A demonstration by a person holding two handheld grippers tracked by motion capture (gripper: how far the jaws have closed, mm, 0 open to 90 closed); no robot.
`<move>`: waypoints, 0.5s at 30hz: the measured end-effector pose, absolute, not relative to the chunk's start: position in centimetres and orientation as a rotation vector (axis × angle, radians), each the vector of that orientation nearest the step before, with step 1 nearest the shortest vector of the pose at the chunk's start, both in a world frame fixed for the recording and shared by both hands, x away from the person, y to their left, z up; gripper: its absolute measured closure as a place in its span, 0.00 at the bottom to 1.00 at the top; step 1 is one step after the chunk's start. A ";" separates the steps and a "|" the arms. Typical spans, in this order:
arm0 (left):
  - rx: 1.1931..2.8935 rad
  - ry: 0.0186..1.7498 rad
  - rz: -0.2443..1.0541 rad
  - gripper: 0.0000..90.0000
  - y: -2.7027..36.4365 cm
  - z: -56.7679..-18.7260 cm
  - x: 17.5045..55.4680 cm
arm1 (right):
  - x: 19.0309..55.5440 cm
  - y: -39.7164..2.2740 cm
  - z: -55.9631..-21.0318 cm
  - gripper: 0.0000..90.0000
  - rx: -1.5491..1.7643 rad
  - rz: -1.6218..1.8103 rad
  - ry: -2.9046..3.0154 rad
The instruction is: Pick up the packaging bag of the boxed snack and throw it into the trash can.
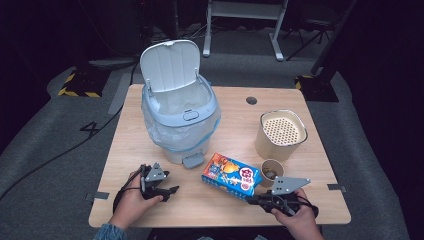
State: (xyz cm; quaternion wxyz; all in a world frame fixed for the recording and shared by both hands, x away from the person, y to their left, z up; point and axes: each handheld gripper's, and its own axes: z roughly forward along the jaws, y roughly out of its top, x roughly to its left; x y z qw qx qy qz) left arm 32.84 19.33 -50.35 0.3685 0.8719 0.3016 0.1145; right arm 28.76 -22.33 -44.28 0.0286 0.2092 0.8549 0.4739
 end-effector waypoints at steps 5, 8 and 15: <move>2.241 0.774 0.294 0.36 19.3 -50.3 32.9 | 28.7 -22.9 -42.6 1.00 0.649 1.476 2.624; 2.241 0.774 0.295 0.36 19.3 -50.3 32.8 | 28.6 -23.5 -40.8 1.00 0.641 1.490 2.606; 2.241 0.772 0.294 0.36 19.3 -50.4 32.9 | 28.5 -24.3 -38.0 1.00 0.633 1.513 2.584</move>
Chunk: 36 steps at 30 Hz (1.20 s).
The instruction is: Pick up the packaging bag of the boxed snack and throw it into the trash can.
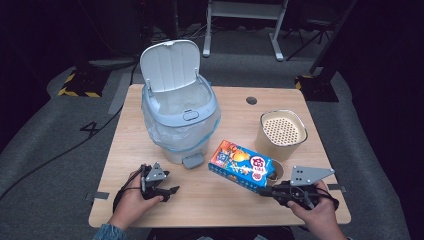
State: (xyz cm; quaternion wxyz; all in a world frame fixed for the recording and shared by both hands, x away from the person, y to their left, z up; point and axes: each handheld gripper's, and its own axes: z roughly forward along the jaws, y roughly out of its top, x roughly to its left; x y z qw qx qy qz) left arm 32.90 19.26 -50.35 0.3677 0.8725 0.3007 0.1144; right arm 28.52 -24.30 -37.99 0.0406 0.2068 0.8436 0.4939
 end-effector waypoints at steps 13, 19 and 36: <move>2.244 0.772 0.295 0.34 19.1 -50.4 33.0 | 29.5 -24.5 -31.1 1.00 0.572 1.592 2.515; 2.244 0.772 0.294 0.34 19.1 -50.4 33.0 | 30.3 -24.0 -29.0 1.00 0.549 1.599 2.494; 2.250 0.766 0.302 0.33 18.9 -50.3 33.1 | 34.7 -18.7 -24.1 1.00 0.515 1.577 2.508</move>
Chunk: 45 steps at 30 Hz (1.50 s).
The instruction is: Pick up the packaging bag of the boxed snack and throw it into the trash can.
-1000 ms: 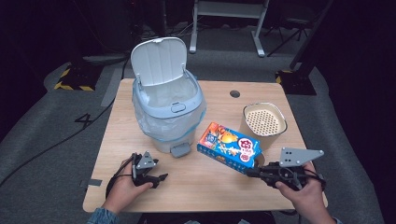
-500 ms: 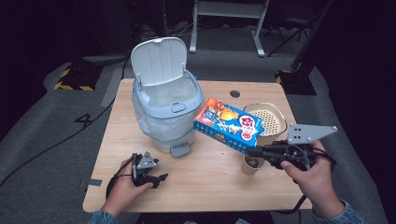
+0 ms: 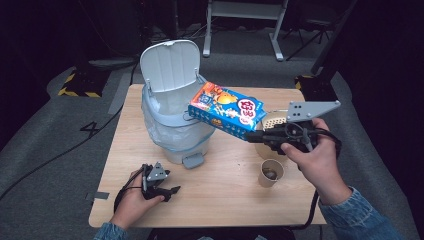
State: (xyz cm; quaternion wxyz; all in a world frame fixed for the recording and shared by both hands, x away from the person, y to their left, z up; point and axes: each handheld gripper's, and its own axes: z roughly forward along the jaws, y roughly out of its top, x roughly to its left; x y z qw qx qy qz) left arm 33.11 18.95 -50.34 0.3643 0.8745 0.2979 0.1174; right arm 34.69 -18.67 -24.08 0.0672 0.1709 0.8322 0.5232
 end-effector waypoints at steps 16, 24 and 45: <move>2.247 0.767 0.302 0.32 18.7 -50.4 33.2 | 38.6 -13.7 -23.6 0.99 0.593 1.516 2.552; 2.247 0.768 0.300 0.32 18.7 -50.4 33.1 | 39.3 -12.7 -23.5 0.98 0.607 1.496 2.534; 2.247 0.769 0.297 0.32 18.7 -50.4 33.1 | 39.2 -9.6 -21.5 0.71 0.638 1.525 2.355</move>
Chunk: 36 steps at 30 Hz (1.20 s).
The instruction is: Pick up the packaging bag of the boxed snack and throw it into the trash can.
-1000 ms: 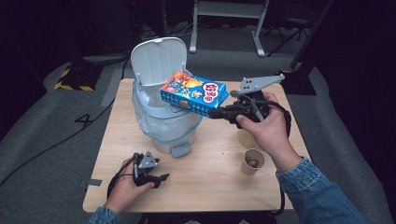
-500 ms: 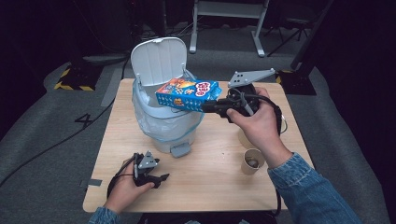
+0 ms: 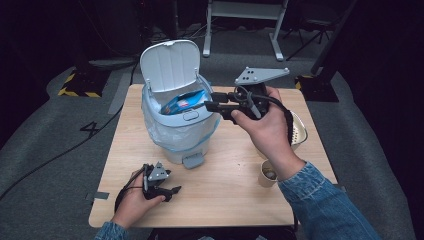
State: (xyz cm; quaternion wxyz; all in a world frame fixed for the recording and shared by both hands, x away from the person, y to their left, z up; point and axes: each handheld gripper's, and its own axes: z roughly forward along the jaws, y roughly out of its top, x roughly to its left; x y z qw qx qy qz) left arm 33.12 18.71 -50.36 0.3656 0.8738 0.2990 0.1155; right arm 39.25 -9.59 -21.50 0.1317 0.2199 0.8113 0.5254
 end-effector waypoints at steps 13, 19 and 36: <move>2.248 0.755 0.288 0.32 18.9 -50.4 33.1 | 38.9 -12.6 -22.4 0.38 0.608 1.417 2.329; 2.255 0.741 0.281 0.32 19.3 -50.4 33.1 | 38.8 -15.8 -23.0 0.32 0.609 1.403 2.336; 2.251 0.747 0.280 0.32 19.5 -50.4 33.1 | 36.2 -23.9 -26.2 0.30 0.667 1.393 2.335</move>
